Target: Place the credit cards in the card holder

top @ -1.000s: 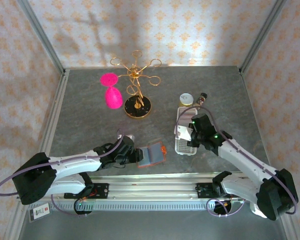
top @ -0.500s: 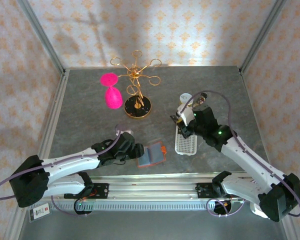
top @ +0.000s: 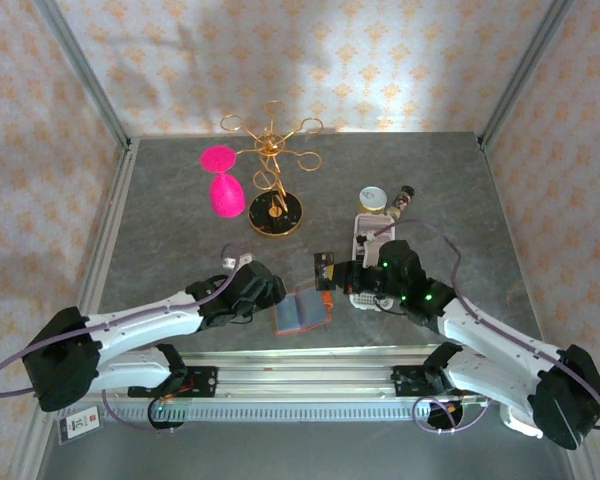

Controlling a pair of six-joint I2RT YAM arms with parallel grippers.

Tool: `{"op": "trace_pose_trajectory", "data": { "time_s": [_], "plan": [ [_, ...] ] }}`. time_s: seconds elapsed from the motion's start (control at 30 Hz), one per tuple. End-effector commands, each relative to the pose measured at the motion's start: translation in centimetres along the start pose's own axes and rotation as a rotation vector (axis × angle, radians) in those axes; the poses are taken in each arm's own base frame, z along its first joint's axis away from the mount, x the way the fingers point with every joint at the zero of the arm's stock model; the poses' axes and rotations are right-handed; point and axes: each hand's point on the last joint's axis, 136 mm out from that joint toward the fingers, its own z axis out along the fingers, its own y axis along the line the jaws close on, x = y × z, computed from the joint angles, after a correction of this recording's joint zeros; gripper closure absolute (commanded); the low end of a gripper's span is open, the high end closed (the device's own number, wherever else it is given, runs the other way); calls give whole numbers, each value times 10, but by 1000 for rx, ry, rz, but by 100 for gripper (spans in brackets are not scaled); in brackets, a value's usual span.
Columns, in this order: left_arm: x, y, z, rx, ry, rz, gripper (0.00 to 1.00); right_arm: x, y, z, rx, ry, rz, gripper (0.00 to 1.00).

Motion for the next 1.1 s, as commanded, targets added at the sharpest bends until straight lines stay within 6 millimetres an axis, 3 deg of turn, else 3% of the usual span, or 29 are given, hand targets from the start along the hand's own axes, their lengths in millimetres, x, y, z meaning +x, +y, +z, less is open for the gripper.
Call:
{"op": "trace_pose_trajectory", "data": {
  "time_s": [0.0,0.13,0.57,0.87,1.07],
  "plan": [
    [-11,-3,-1,-35,-43,-50,31,-11,21,-3,-74,-54,32,100],
    [-10,-2,2,-47,-45,-73,31,-15,20,1,-53,-55,6,100],
    [-1,2,7,-54,-37,-101,38,-5,14,41,-51,68,13,100],
    [16,1,9,-41,0,-95,43,28,4,63,-1,174,22,100],
    [28,6,17,-49,26,-98,48,42,-10,61,52,178,53,100]
  ]
}}
